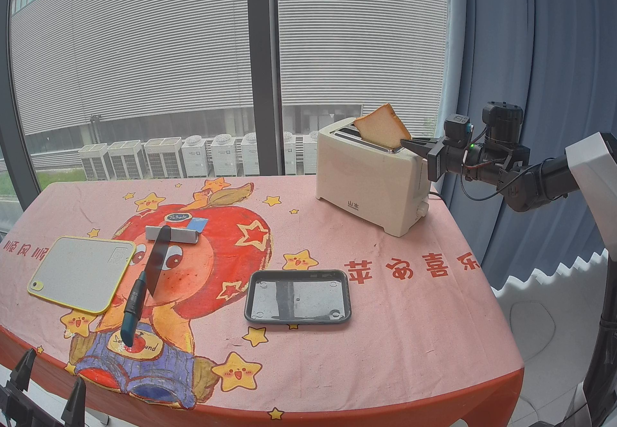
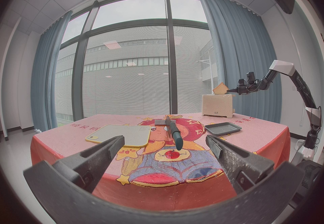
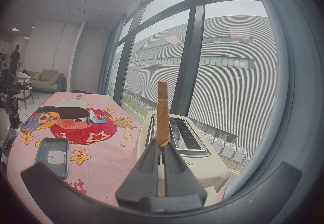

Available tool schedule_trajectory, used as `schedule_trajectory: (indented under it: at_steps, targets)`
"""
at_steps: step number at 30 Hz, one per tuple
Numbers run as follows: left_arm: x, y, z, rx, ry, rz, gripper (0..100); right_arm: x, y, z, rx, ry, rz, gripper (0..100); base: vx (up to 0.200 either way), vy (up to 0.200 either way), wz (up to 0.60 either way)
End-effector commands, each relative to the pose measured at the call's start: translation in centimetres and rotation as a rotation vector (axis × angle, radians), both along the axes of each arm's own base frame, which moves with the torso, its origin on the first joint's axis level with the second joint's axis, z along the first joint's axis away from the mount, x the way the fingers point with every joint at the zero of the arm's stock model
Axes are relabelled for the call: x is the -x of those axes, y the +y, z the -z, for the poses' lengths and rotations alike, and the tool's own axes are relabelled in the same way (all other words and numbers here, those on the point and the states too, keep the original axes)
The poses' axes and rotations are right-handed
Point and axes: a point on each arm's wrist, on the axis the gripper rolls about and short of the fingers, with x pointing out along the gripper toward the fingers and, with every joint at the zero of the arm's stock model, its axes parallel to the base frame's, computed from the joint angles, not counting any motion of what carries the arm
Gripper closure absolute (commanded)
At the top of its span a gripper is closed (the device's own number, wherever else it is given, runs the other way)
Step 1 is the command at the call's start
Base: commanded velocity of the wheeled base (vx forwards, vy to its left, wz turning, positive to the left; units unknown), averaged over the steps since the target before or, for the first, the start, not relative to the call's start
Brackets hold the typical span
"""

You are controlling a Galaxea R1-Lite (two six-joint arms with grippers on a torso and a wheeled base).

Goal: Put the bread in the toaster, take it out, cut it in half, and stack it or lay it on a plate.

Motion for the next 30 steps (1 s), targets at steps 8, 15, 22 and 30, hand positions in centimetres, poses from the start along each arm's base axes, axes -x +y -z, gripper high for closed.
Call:
schedule_trajectory:
  at_steps: [8, 15, 22, 30]
  targets:
    - [-0.1, 0.0, 0.4, 0.000, 0.010, 0.000, 0, -0.8, 0.2, -0.1, -0.001, 0.014, 0.005, 100, 0.000, 0.000, 0.00]
    - [-0.1, 0.0, 0.4, 0.000, 0.010, 0.000, 0, -1.3, 0.3, 0.2, -0.001, 0.013, 0.003, 100, 0.000, 0.000, 0.00]
    - [-0.1, 0.0, 0.4, 0.000, 0.010, 0.000, 0, -1.4, 0.3, 0.5, 0.000, 0.017, 0.003, 100, 0.000, 0.000, 0.00]
    - [-0.1, 0.0, 0.4, 0.000, 0.010, 0.000, 0, -1.4, 0.3, 0.6, 0.001, 0.019, 0.003, 100, 0.000, 0.000, 0.00]
